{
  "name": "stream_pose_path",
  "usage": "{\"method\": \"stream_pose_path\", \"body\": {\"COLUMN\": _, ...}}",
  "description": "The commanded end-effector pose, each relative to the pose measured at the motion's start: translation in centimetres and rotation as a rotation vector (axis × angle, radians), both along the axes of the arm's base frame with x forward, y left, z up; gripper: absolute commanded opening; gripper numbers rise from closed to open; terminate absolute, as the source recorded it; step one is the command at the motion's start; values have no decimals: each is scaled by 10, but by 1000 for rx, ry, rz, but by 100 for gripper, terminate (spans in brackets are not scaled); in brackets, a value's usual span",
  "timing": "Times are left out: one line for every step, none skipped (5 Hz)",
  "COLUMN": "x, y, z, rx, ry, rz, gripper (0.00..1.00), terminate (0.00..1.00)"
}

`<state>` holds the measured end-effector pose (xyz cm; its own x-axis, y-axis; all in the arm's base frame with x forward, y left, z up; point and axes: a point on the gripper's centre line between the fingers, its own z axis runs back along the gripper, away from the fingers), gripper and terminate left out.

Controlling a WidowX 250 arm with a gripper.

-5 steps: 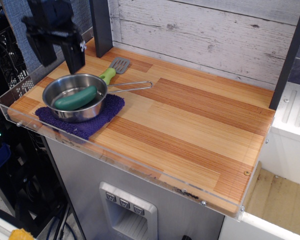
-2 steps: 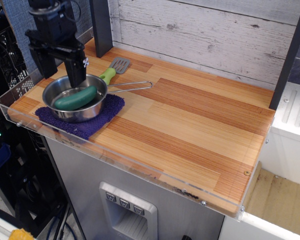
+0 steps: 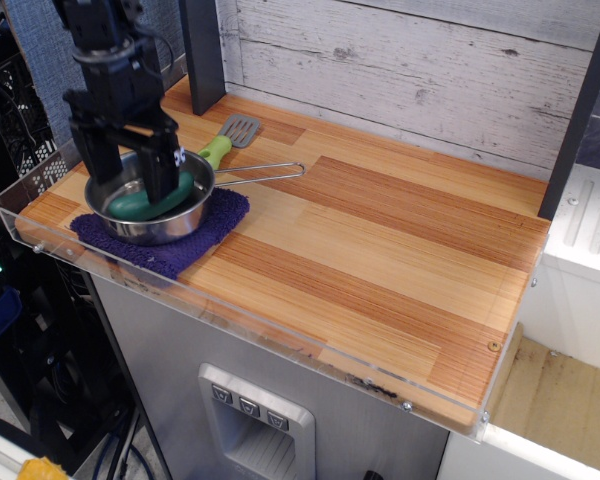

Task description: Put the pickle to the right of the spatula.

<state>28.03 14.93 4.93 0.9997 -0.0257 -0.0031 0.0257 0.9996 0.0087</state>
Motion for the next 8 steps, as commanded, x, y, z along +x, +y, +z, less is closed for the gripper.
{"method": "stream_pose_path", "body": {"x": -3, "y": -5, "z": -7, "rx": 27, "ry": 9, "rz": -24, "gripper": 100, "terminate": 0}}
{"method": "stream_pose_path", "body": {"x": -5, "y": -5, "z": -21, "rx": 40, "ry": 37, "rz": -21, "gripper": 0, "terminate": 0}}
{"method": "stream_pose_path", "body": {"x": -4, "y": -5, "z": -18, "rx": 37, "ry": 32, "rz": -24, "gripper": 0, "terminate": 0}}
{"method": "stream_pose_path", "body": {"x": -3, "y": -6, "z": 3, "rx": 21, "ry": -9, "rz": -22, "gripper": 0, "terminate": 0}}
{"method": "stream_pose_path", "body": {"x": 2, "y": -3, "z": 44, "rx": -28, "ry": -61, "rz": 1, "gripper": 0, "terminate": 0}}
{"method": "stream_pose_path", "body": {"x": 17, "y": -2, "z": 84, "rx": -47, "ry": -101, "rz": 15, "gripper": 0, "terminate": 0}}
{"method": "stream_pose_path", "body": {"x": 51, "y": -8, "z": 85, "rx": -82, "ry": -102, "rz": 14, "gripper": 0, "terminate": 0}}
{"method": "stream_pose_path", "body": {"x": 73, "y": -21, "z": 64, "rx": -66, "ry": -56, "rz": 9, "gripper": 0, "terminate": 0}}
